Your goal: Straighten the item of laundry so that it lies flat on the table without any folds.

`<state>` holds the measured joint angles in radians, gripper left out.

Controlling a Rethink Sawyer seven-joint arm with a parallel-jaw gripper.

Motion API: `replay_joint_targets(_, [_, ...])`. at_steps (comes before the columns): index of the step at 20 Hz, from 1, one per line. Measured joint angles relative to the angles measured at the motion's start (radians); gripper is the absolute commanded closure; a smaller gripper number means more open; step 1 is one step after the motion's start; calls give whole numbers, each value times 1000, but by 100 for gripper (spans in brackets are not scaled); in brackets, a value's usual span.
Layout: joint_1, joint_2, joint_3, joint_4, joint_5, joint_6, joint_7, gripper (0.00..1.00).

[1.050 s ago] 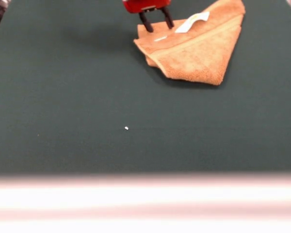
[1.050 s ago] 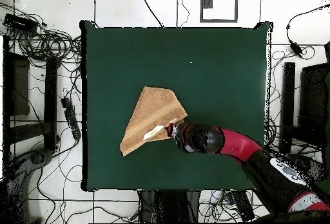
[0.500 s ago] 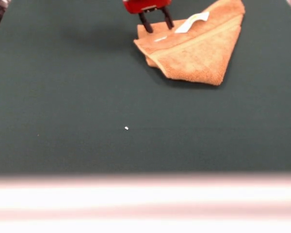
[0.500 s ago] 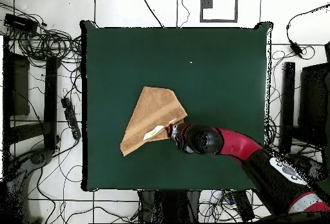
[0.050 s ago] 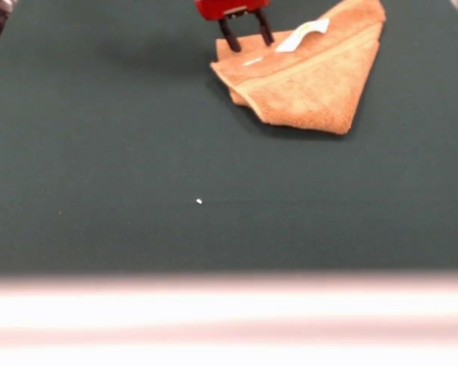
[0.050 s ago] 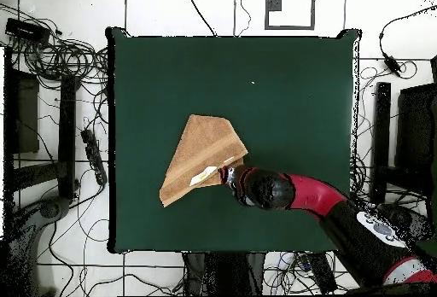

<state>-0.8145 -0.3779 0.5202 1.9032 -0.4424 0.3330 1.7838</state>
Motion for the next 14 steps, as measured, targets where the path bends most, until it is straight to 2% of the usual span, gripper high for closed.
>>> replay_joint_targets(6, [-9,0,3,7,0,-10,0,0])
replay_joint_targets(14, [-104,5,50,28,42,-31,0,0])
